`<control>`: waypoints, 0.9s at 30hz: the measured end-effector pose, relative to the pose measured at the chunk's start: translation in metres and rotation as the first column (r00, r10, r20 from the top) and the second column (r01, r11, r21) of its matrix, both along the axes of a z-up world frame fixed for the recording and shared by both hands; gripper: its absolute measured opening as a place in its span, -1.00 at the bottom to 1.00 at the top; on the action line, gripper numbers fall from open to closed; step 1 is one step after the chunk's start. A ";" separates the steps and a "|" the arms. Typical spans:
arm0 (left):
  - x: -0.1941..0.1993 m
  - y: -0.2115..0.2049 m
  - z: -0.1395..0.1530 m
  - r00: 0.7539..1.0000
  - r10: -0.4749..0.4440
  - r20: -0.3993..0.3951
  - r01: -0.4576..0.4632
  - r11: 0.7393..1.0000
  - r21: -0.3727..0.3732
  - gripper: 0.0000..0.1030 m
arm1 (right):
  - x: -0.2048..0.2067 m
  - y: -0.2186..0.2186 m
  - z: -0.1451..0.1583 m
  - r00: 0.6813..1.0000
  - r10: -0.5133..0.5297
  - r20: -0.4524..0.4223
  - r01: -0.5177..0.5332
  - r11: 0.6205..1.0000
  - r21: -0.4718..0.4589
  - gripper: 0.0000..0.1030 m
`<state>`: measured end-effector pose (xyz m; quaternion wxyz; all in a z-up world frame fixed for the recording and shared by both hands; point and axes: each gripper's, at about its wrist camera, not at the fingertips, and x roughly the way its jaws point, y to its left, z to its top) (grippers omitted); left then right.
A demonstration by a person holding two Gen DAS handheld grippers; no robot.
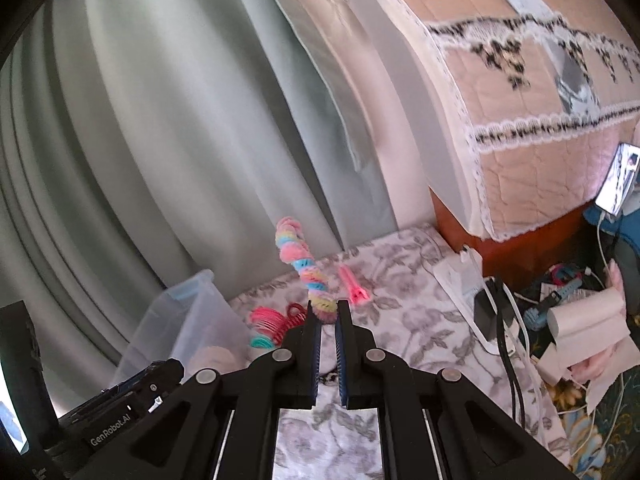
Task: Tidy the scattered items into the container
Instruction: 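Lift the car and bracelet and carry both over the clear box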
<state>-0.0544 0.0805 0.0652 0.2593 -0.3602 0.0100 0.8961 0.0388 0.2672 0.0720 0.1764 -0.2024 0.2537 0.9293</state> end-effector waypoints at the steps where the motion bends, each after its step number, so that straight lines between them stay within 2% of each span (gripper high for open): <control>1: -0.001 -0.003 0.004 1.000 0.006 -0.004 -0.005 1.000 0.012 -0.31 | 0.000 -0.003 0.004 1.000 0.001 -0.007 -0.001 1.000 0.008 -0.85; 4: -0.007 -0.013 0.019 1.000 0.026 -0.011 -0.025 0.997 0.067 -0.31 | -0.008 -0.012 0.016 1.000 0.013 -0.018 -0.013 1.000 0.022 -0.85; 7: -0.015 -0.019 0.034 0.998 0.062 -0.018 -0.060 0.995 0.083 -0.31 | -0.012 -0.020 0.031 0.999 0.024 -0.045 -0.022 0.999 0.029 -0.85; 10: -0.018 -0.026 0.053 0.996 0.085 -0.040 -0.080 0.988 0.130 -0.31 | -0.019 -0.028 0.046 0.997 0.036 -0.067 -0.034 0.999 0.034 -0.85; 17: -0.033 -0.048 0.088 0.984 0.172 -0.055 -0.154 0.957 0.247 -0.31 | -0.042 -0.052 0.079 0.989 0.078 -0.128 -0.073 0.996 0.045 -0.85; 22: -0.030 -0.068 0.085 0.976 0.211 -0.056 -0.186 0.939 0.290 -0.31 | -0.054 -0.078 0.086 0.981 0.132 -0.140 -0.125 0.990 0.059 -0.85; 27: -0.027 -0.100 0.061 0.959 0.280 -0.035 -0.258 0.921 0.291 -0.31 | -0.074 -0.112 0.064 0.976 0.215 -0.044 -0.210 0.973 0.096 -0.85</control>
